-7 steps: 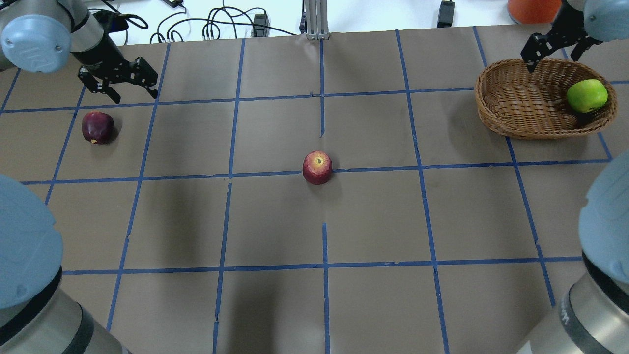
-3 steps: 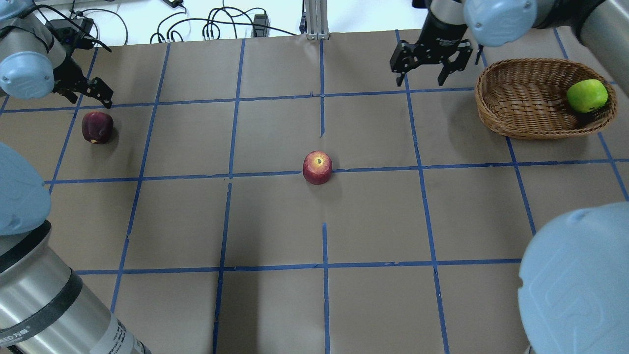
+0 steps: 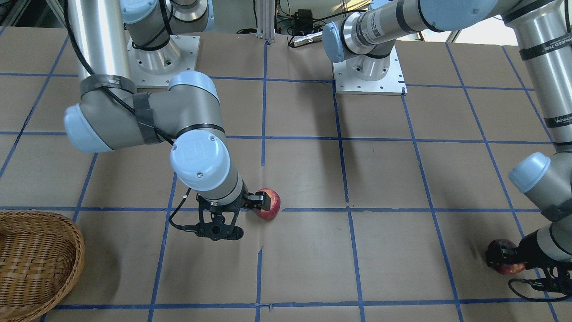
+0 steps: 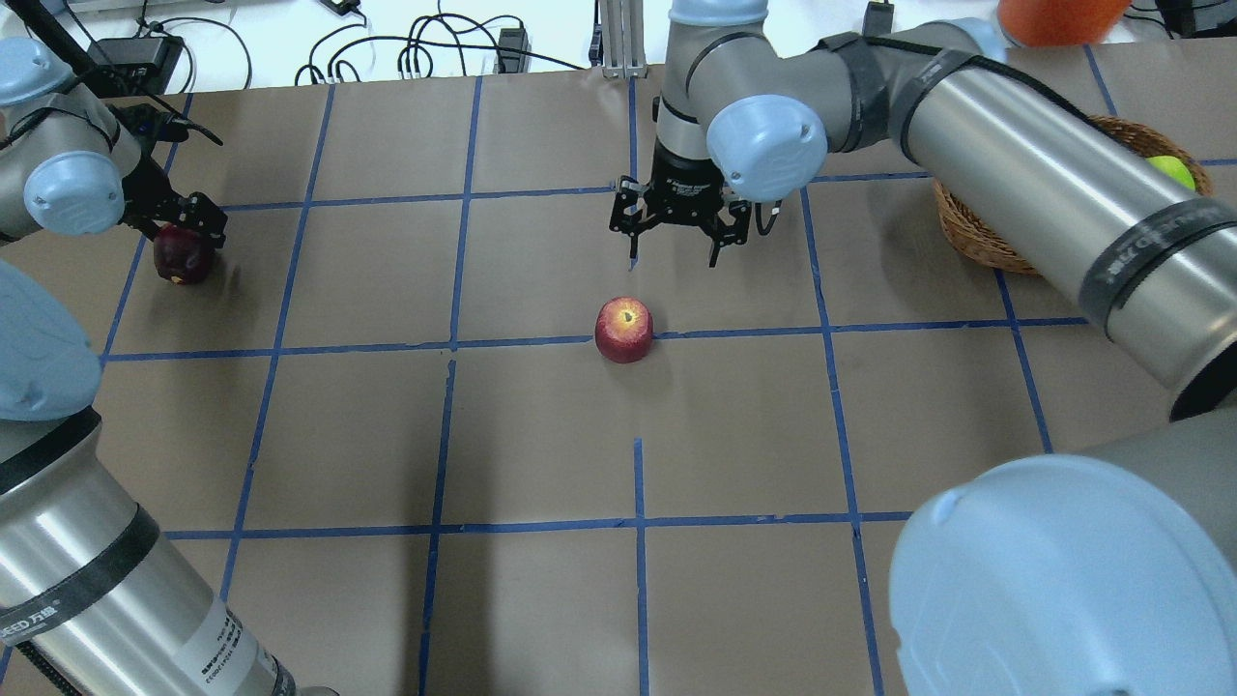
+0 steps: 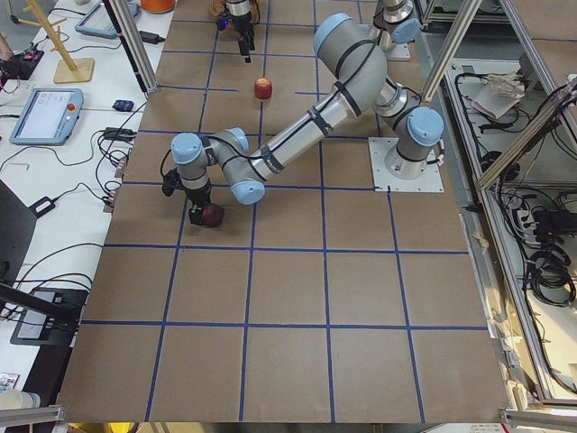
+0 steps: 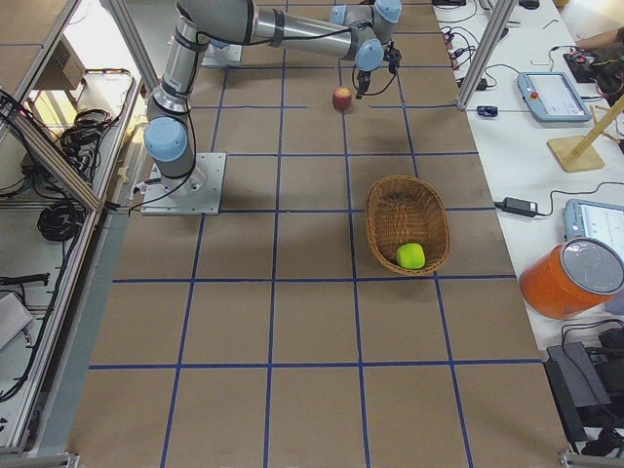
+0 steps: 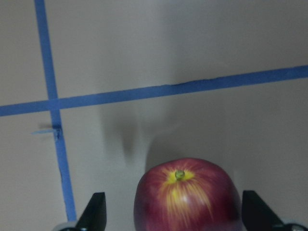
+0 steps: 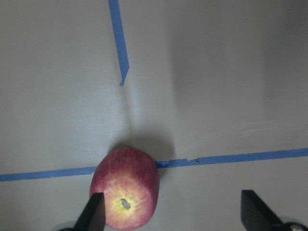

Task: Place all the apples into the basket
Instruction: 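Grasp the far red apple with left gripper while right grasps the center red apple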

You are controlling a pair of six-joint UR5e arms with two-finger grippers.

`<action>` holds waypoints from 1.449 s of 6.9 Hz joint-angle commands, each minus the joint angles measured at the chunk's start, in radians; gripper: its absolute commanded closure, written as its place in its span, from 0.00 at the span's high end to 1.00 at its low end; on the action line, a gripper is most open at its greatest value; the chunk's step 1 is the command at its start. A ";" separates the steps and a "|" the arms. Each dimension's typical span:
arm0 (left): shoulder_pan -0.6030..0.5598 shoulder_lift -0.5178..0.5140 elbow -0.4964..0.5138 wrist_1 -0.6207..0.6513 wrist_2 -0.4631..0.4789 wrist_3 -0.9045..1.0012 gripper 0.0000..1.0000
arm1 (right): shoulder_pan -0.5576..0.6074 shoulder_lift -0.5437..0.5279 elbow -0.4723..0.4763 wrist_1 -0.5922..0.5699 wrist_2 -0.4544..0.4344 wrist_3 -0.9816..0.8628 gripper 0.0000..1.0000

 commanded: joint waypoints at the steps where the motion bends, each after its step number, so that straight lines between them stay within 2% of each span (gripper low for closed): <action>1: 0.001 -0.013 -0.004 -0.003 0.004 0.001 1.00 | 0.043 0.029 0.040 -0.050 0.055 0.069 1.00; 2: 0.002 0.000 0.005 -0.020 0.005 0.021 0.54 | 0.050 0.049 0.056 -0.053 0.066 0.096 1.00; 3: -0.012 0.015 0.012 -0.062 0.002 0.024 0.19 | 0.057 0.065 0.063 -0.064 0.068 0.096 1.00; 4: -0.035 0.033 0.016 -0.084 0.001 0.020 0.16 | 0.057 0.067 0.066 -0.067 0.070 0.107 0.96; 5: -0.079 0.062 0.015 -0.131 0.002 0.007 0.16 | 0.057 0.072 0.070 -0.068 0.070 0.119 0.58; 6: -0.148 0.107 0.003 -0.205 0.001 -0.063 0.16 | 0.057 0.084 0.067 -0.070 0.070 0.121 0.01; 8: -0.287 0.185 -0.040 -0.261 -0.001 -0.318 0.16 | 0.025 0.025 0.030 -0.064 0.048 0.123 0.00; 10: -0.434 0.237 -0.123 -0.247 -0.091 -0.646 0.16 | -0.155 -0.067 -0.062 0.116 -0.045 0.077 0.00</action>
